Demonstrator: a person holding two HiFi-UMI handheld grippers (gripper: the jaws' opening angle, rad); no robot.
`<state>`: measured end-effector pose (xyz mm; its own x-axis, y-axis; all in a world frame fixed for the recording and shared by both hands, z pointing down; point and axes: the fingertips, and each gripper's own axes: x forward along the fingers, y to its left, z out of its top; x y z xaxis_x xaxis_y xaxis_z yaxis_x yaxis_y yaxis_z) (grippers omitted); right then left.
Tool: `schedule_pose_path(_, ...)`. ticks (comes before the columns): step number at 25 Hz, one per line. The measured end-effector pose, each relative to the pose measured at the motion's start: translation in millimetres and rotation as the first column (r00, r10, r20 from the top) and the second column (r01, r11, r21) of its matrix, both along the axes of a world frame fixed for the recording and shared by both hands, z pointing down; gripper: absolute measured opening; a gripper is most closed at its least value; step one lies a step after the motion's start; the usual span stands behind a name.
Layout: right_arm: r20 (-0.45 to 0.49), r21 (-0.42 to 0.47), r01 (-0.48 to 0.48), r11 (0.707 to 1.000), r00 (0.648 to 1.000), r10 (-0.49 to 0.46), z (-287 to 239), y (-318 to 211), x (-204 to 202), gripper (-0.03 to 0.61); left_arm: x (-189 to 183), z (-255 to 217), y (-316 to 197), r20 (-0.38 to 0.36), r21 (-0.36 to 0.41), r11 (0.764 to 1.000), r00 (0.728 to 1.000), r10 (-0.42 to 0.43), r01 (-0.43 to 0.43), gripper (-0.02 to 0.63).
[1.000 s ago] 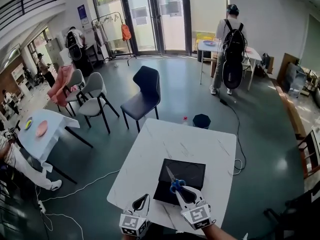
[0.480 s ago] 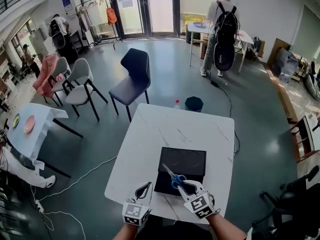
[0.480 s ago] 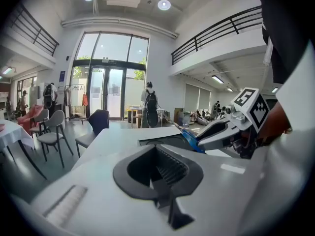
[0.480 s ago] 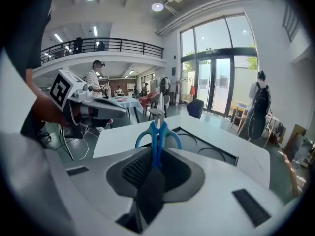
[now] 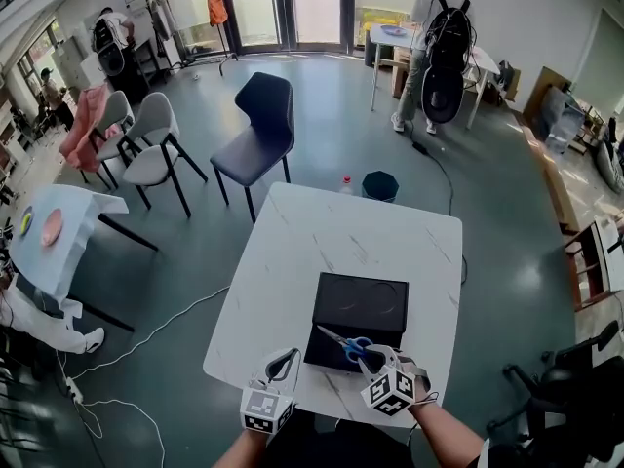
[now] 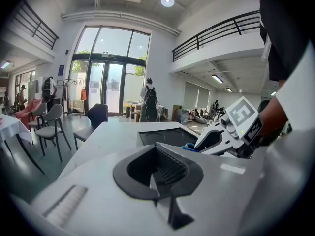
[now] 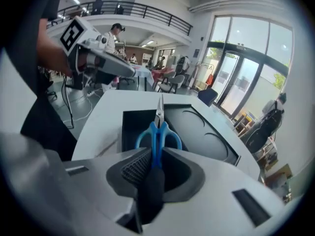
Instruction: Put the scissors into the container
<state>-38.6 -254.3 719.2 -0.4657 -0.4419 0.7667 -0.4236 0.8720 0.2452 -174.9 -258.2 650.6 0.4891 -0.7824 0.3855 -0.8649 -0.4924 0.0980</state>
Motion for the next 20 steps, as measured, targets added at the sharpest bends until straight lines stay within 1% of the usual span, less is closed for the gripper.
schedule_pose_path(5,-0.16,-0.002,0.066,0.998,0.985,-0.066,24,2,13,0.071,1,5,1,-0.011,-0.012,1.0,1.0,-0.002,0.002,0.009)
schedule_pose_path(11,-0.275,-0.065,0.101,0.993,0.954,-0.115,44,0,15,0.071,2,7,1,-0.022,-0.019,1.0,1.0,-0.001,0.0,0.009)
schedule_pose_path(14,-0.311,-0.105,0.107,0.989,0.941,-0.134,52,-6,15,0.071,-2,11,-1,-0.02,-0.022,1.0,1.0,-0.005,0.004,0.009)
schedule_pose_path(20,-0.352,-0.168,0.108,0.98,0.922,-0.162,61,-8,11,0.071,-13,12,-5,-0.03,-0.028,0.999,0.999,-0.036,0.036,0.009)
